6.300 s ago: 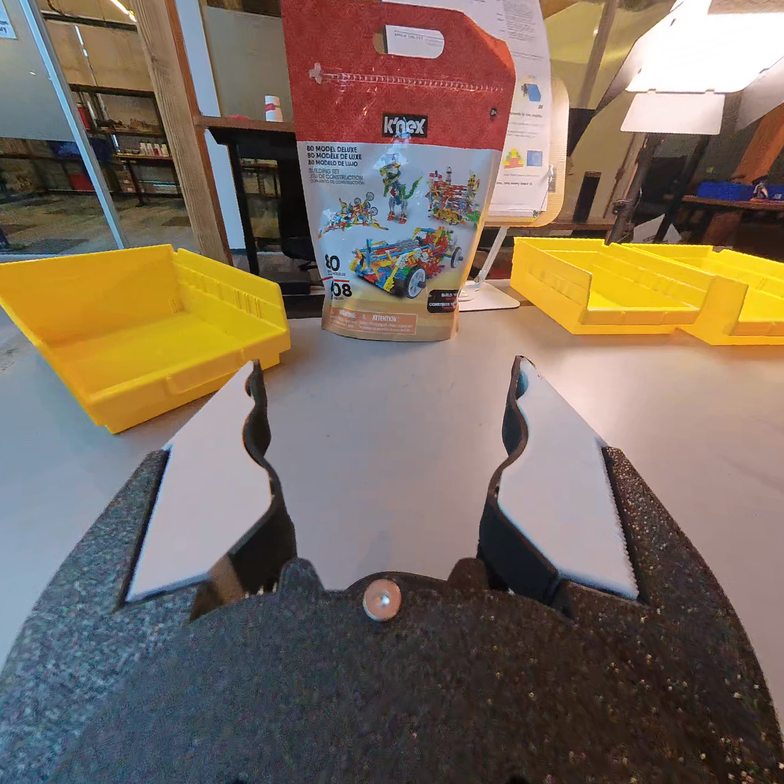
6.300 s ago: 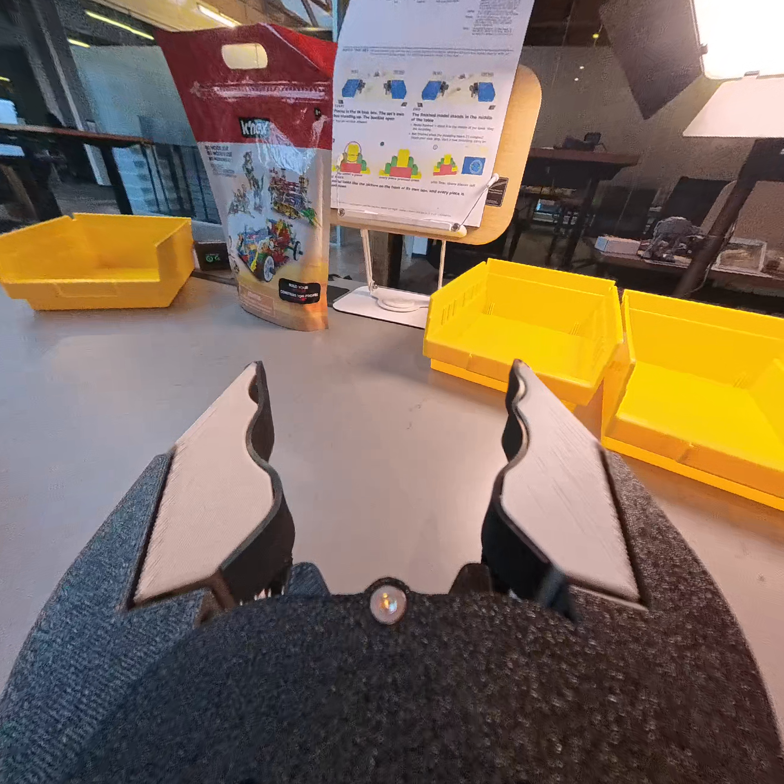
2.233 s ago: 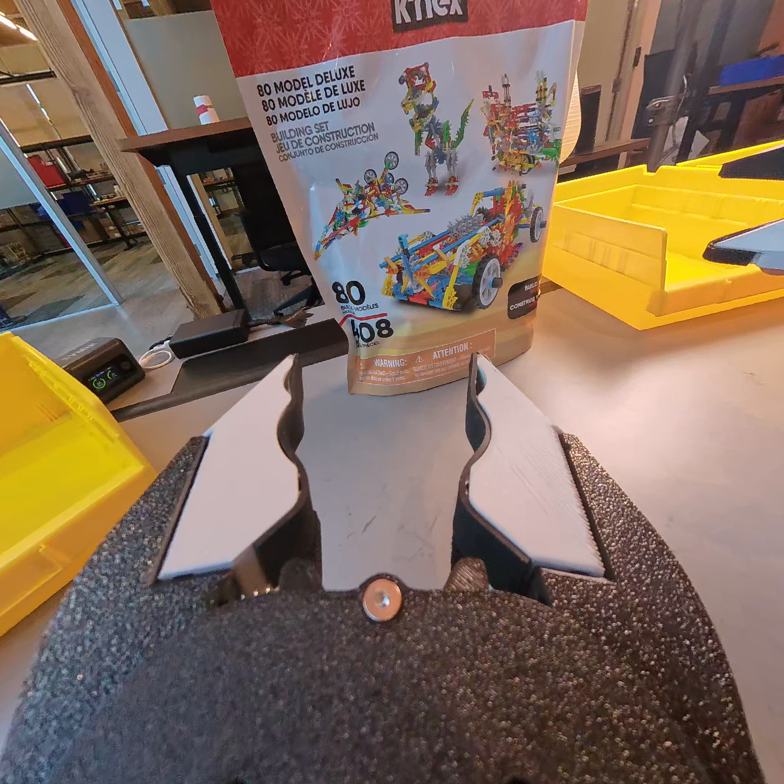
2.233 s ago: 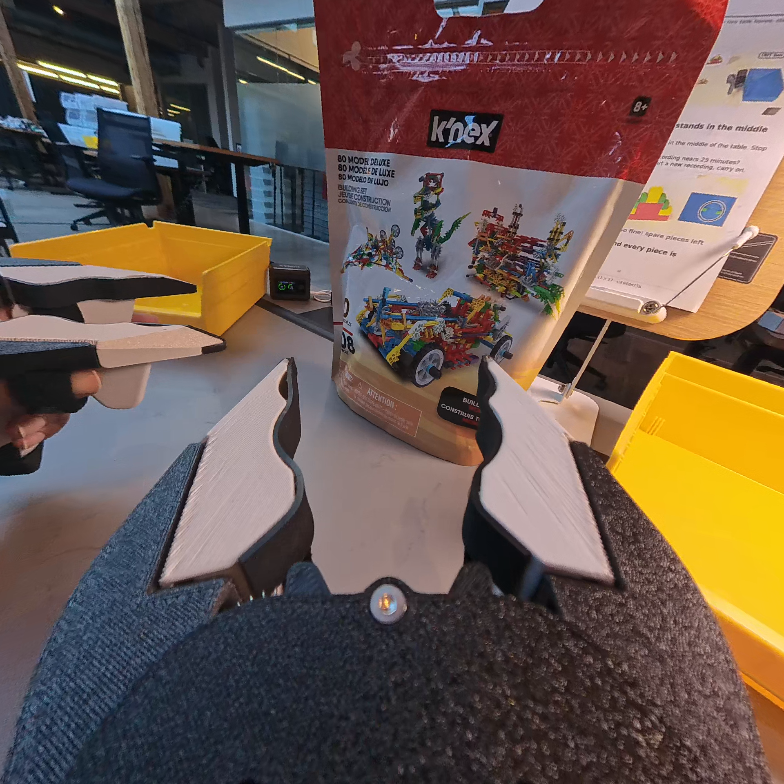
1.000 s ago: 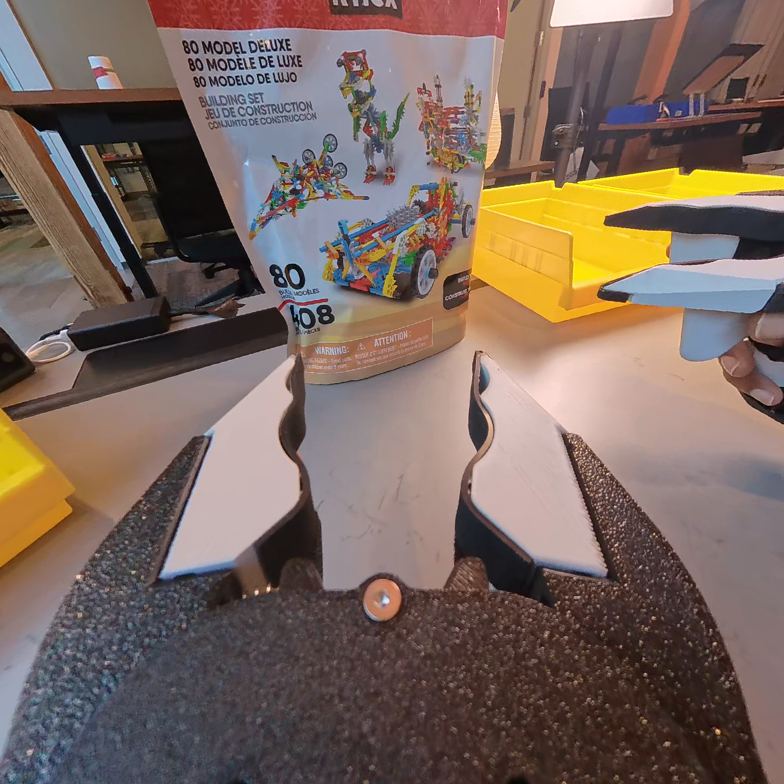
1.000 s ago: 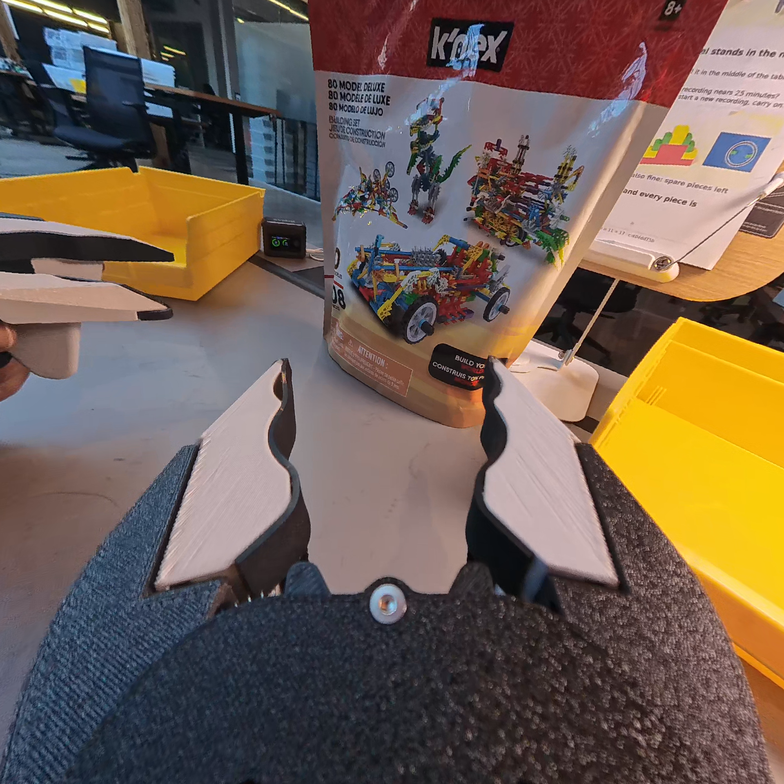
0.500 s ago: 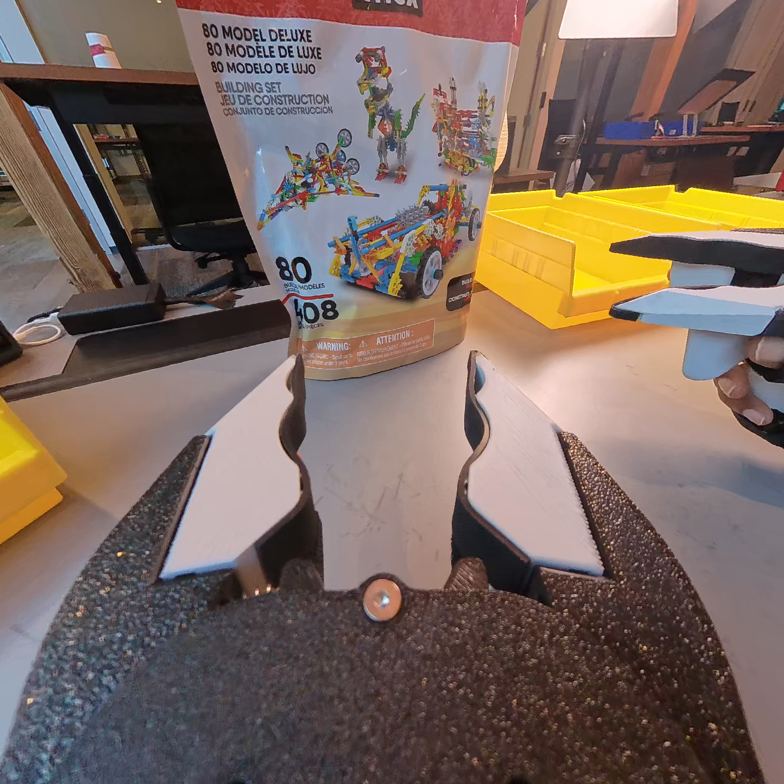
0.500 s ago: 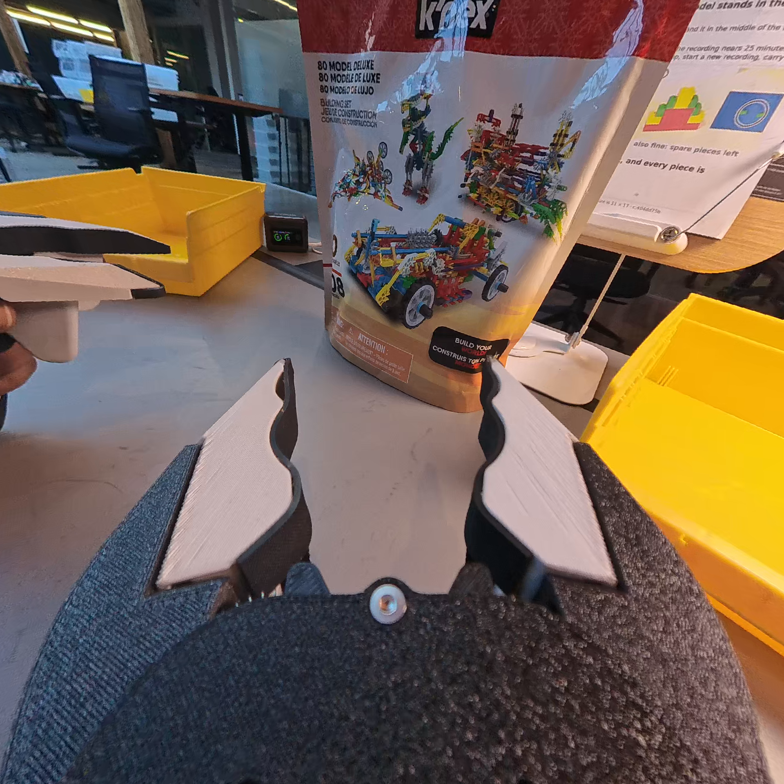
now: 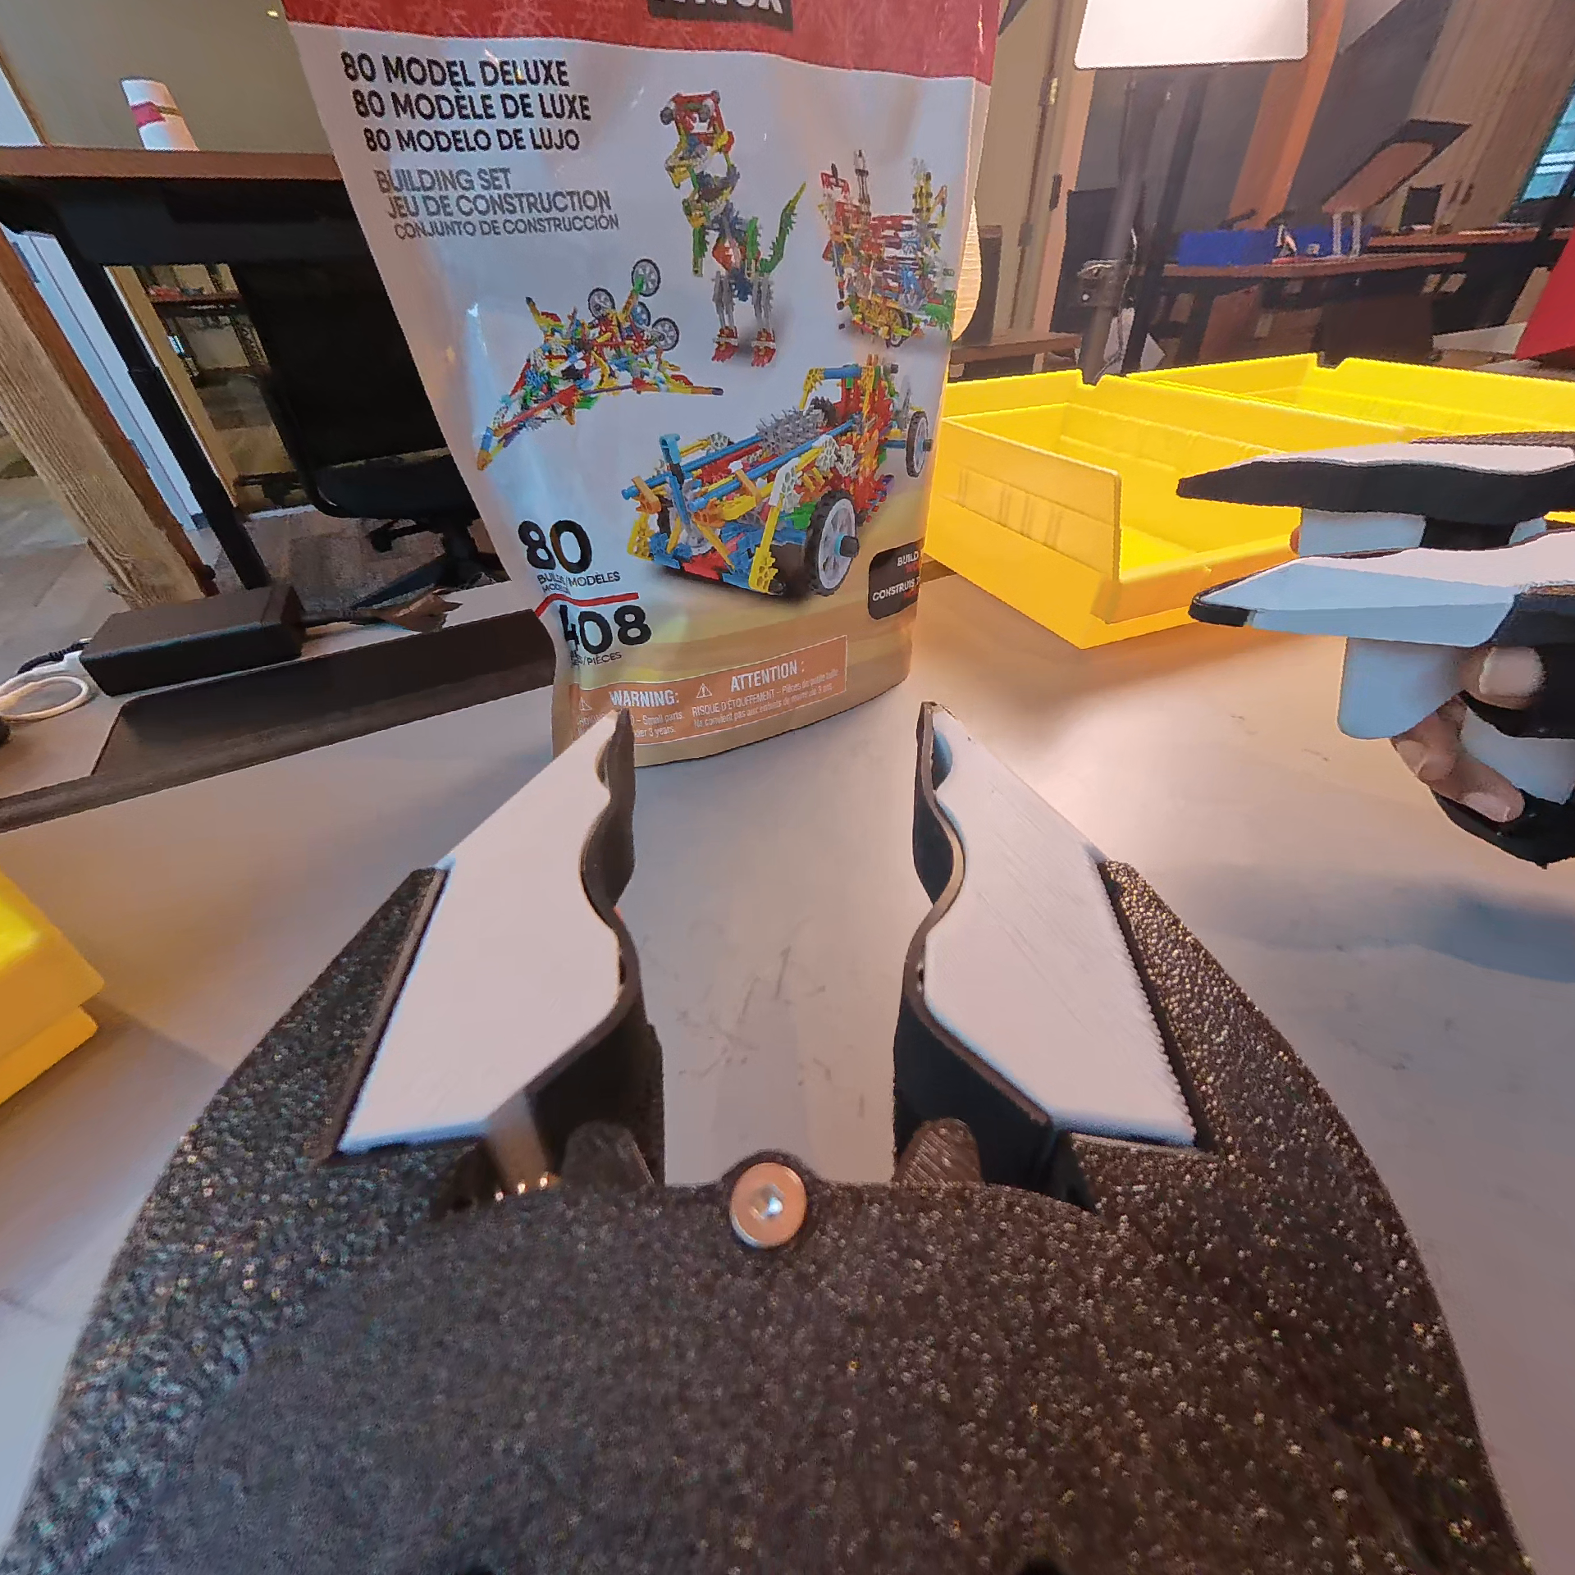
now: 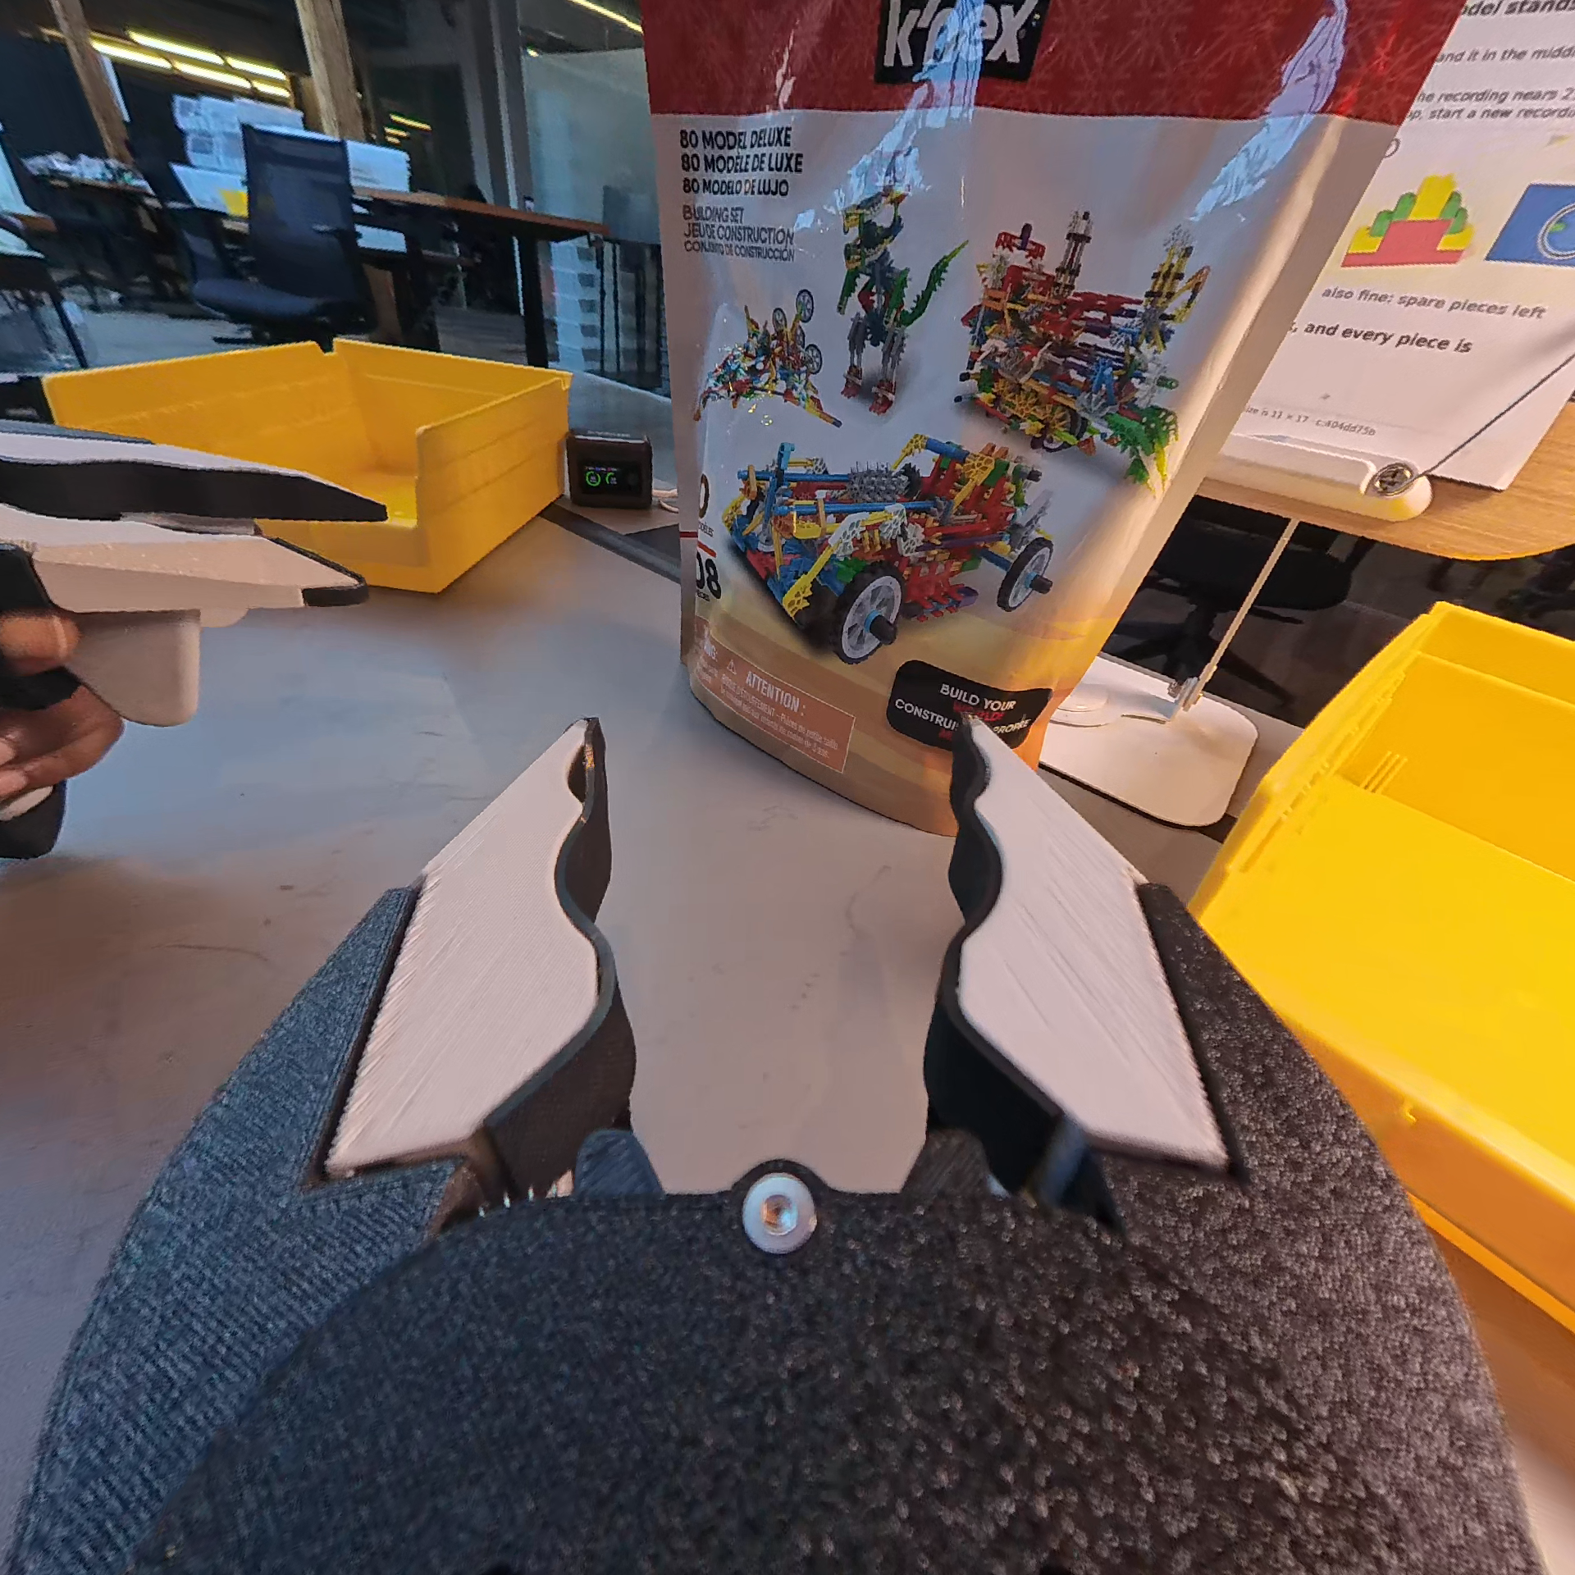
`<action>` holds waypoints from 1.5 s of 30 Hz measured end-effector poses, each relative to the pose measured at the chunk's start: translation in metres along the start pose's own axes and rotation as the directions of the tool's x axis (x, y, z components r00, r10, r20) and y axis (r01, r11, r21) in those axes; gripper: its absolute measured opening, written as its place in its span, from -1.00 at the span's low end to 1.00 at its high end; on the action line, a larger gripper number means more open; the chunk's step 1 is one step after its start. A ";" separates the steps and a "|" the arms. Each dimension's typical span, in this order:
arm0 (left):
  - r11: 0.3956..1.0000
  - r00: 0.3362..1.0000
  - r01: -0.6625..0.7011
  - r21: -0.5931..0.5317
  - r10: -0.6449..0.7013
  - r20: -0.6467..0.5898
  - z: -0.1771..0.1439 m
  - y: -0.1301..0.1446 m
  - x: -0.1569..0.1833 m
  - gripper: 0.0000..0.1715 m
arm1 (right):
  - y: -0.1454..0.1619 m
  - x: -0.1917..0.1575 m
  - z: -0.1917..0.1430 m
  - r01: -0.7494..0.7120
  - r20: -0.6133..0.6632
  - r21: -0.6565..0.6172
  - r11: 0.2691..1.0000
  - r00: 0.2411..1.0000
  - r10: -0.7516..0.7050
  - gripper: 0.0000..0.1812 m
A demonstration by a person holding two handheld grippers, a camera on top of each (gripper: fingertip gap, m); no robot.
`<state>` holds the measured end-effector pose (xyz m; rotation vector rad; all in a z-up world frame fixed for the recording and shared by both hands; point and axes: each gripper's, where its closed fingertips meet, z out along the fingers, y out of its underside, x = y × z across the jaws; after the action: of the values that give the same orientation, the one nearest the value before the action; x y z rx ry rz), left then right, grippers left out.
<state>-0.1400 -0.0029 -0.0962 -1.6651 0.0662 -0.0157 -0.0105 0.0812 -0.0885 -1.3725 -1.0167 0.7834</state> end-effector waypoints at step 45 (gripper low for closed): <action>0.991 0.936 0.064 0.114 -0.020 -0.351 0.098 -0.164 -0.075 -1.00 | -0.002 0.001 -0.005 0.060 0.075 0.040 0.997 0.995 -0.063 -0.45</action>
<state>-0.2048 0.1141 0.0600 -1.5229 0.2941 -0.3435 -0.0062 0.0796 -0.0860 -1.2813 -1.0939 0.8102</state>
